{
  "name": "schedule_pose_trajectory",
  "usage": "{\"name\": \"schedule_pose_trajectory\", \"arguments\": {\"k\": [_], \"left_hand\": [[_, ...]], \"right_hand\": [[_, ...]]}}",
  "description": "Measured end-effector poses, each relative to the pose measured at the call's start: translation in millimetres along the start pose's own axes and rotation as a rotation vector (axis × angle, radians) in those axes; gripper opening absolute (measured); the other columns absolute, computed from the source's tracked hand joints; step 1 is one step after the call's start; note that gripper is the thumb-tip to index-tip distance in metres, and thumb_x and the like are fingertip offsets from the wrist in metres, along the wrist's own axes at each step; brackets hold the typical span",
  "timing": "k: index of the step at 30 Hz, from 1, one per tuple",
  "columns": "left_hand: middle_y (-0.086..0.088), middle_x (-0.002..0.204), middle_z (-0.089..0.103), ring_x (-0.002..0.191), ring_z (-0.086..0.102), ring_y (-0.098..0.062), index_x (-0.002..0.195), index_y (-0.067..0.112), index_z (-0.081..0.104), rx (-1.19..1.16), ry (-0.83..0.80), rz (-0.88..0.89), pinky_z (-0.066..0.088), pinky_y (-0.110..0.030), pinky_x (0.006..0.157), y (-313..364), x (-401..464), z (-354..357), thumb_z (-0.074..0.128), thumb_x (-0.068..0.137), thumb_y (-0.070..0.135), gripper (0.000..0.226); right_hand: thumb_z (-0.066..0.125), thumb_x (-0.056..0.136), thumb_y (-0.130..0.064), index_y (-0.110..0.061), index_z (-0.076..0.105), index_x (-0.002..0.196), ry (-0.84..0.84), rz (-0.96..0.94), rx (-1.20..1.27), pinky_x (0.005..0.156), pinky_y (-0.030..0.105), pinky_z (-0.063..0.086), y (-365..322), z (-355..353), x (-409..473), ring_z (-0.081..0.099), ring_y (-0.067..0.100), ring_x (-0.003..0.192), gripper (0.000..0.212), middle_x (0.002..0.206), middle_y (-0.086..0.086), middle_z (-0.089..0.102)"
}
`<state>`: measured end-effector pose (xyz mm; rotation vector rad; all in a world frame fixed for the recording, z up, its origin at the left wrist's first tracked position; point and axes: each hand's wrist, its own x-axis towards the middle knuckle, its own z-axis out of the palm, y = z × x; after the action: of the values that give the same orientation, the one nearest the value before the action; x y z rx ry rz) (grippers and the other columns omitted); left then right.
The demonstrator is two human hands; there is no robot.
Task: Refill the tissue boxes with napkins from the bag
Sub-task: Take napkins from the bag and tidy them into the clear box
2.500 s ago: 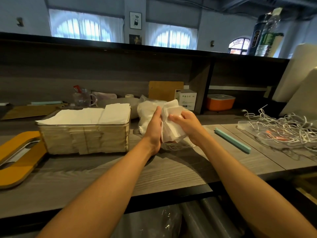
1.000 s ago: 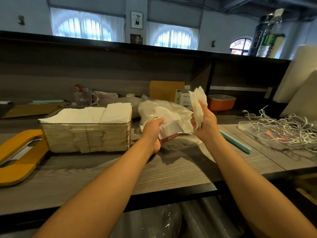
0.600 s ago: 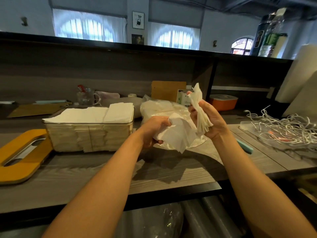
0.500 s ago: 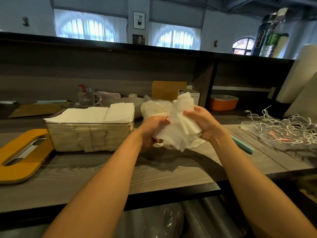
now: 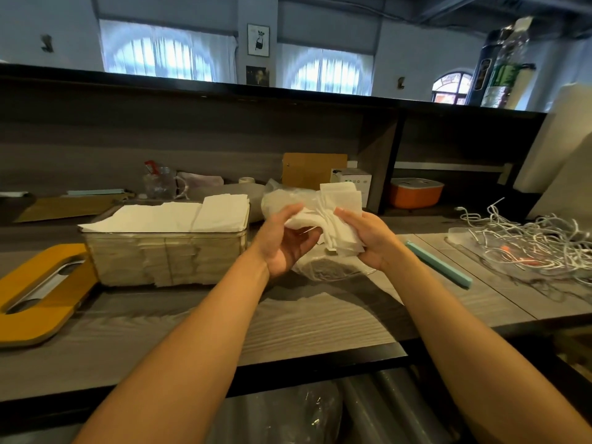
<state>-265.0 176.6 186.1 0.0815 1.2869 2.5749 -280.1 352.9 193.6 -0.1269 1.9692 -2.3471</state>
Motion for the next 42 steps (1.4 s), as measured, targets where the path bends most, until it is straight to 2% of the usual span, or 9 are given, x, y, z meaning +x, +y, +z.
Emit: {"name": "schedule_pose_trajectory", "arguments": {"k": [2,6,11,15,19,23,32,37,42], "left_hand": [[-0.010,0.084,0.069,0.074,0.067,-0.018,0.102,0.006,0.062,0.093,0.059,0.021,0.057,-0.021,0.054,-5.7,1.8,3.5,0.056,0.097,0.007,0.008],[-0.009,0.093,0.064,0.082,0.062,-0.019,0.124,0.003,0.057,0.296,0.182,0.106,0.055,-0.029,0.060,-12.6,11.9,1.1,0.056,0.094,-0.002,0.030],[-0.010,0.098,0.065,0.086,0.064,-0.024,0.107,0.012,0.059,0.221,0.150,0.005,0.055,-0.040,0.066,-12.5,6.4,5.3,0.046,0.103,0.013,0.014],[-0.018,0.112,0.068,0.101,0.064,-0.035,0.127,0.013,0.056,0.022,0.077,-0.057,0.054,-0.052,0.081,-11.4,11.6,-1.1,0.031,0.105,0.044,0.045],[-0.018,0.124,0.067,0.114,0.063,-0.035,0.130,0.015,0.059,0.018,-0.014,-0.024,0.054,-0.051,0.092,-9.9,13.7,-4.2,0.033,0.099,0.061,0.061],[-0.014,0.113,0.071,0.096,0.071,-0.025,0.128,0.010,0.061,0.239,-0.033,0.085,0.060,-0.035,0.076,-12.3,8.9,0.8,0.064,0.094,0.030,0.040],[-0.009,0.108,0.072,0.091,0.071,-0.020,0.125,0.006,0.061,0.265,0.190,0.303,0.058,-0.029,0.067,-20.7,17.6,-11.3,0.067,0.092,0.009,0.034],[-0.011,0.115,0.071,0.099,0.070,-0.025,0.130,0.011,0.060,0.332,0.176,0.331,0.059,-0.037,0.071,-27.7,11.5,-17.1,0.065,0.093,0.006,0.038],[-0.008,0.118,0.067,0.108,0.065,-0.025,0.135,0.014,0.055,0.462,0.155,0.379,0.059,-0.042,0.085,-28.0,-5.2,-15.2,0.068,0.087,-0.001,0.052]], "right_hand": [[0.066,0.092,-0.023,-0.012,0.058,0.120,0.115,-0.047,-0.099,0.059,0.035,0.056,2.1,1.5,0.8,0.068,0.021,0.084,0.032,0.102,0.007,0.067],[0.069,0.089,-0.025,-0.022,0.061,0.105,0.250,-0.238,-0.060,0.080,0.042,0.057,-2.7,-7.5,0.6,0.062,0.025,0.101,0.019,0.109,0.006,0.064],[0.062,0.094,-0.024,-0.015,0.061,0.108,0.009,-0.228,0.007,0.061,0.028,0.057,-8.1,-3.2,-7.5,0.069,0.012,0.074,0.016,0.093,0.004,0.066],[0.071,0.087,-0.029,-0.018,0.064,0.114,0.037,-0.222,-0.423,0.086,0.043,0.058,6.5,10.2,0.7,0.069,0.023,0.097,0.031,0.110,0.007,0.069],[0.060,0.097,-0.029,-0.021,0.055,0.125,-0.005,-0.157,-0.469,0.067,0.027,0.058,6.1,14.2,0.3,0.067,0.016,0.086,0.030,0.104,0.002,0.067],[0.054,0.099,-0.033,-0.022,0.054,0.118,-0.042,-0.053,-0.424,0.051,0.026,0.052,6.3,15.5,-3.9,0.065,0.014,0.070,0.022,0.095,0.004,0.065],[0.065,0.092,-0.017,-0.012,0.063,0.108,-0.214,0.053,-0.460,0.070,0.027,0.055,7.0,6.9,-6.9,0.068,0.017,0.083,0.017,0.098,0.007,0.071],[0.080,0.078,-0.018,-0.007,0.065,0.114,-0.008,-0.041,-0.483,0.094,0.042,0.054,17.8,8.1,-10.1,0.068,0.025,0.101,0.041,0.107,0.010,0.071],[0.080,0.078,-0.013,-0.013,0.059,0.120,0.164,-0.185,-0.304,0.077,0.034,0.058,25.2,10.9,-29.2,0.066,0.021,0.099,0.047,0.110,0.006,0.068]]}}
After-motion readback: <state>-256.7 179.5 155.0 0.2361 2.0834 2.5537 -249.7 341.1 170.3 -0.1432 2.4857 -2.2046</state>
